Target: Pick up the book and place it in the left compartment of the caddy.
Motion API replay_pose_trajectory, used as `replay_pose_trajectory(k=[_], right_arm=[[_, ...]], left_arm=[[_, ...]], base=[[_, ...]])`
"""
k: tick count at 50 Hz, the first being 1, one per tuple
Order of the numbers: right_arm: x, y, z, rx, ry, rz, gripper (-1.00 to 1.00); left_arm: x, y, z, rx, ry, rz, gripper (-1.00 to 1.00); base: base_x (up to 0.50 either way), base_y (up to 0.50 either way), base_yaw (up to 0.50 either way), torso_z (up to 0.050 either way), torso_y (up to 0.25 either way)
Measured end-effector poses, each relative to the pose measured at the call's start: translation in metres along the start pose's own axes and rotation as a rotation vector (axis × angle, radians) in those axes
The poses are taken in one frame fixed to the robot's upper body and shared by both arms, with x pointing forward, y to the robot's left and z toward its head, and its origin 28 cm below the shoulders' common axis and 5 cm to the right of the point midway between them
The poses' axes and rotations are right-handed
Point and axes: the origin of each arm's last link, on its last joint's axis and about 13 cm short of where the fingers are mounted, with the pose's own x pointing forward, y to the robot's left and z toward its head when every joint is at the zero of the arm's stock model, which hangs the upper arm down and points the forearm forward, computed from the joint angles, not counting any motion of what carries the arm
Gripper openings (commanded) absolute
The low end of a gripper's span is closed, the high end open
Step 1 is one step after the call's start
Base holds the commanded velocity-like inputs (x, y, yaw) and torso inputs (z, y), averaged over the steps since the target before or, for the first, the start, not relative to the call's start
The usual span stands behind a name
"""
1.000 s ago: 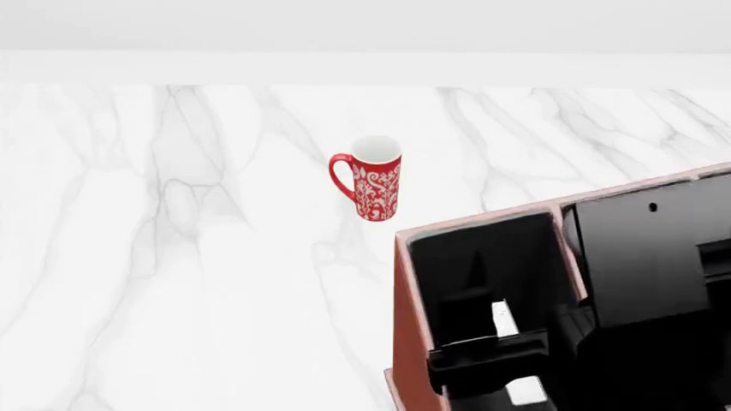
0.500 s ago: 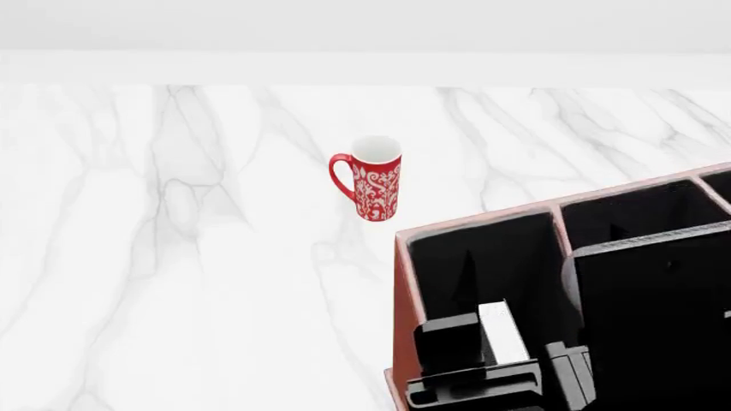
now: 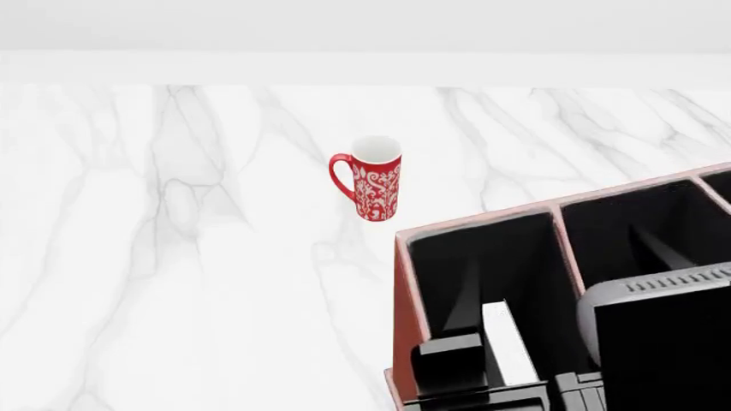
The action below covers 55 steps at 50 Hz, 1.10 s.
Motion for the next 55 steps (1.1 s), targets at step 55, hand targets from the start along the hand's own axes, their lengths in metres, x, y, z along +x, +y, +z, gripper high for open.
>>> replay_pose_trajectory(k=[55], right_arm=[[-0.041, -0.006, 0.029, 0.009, -0.171, -0.027, 1.0]], left_arm=[[-0.014, 0.004, 0.019, -0.054, -0.065, 0.002, 1.0]], base=[[0.0, 0.0, 0.0, 0.0, 0.0]])
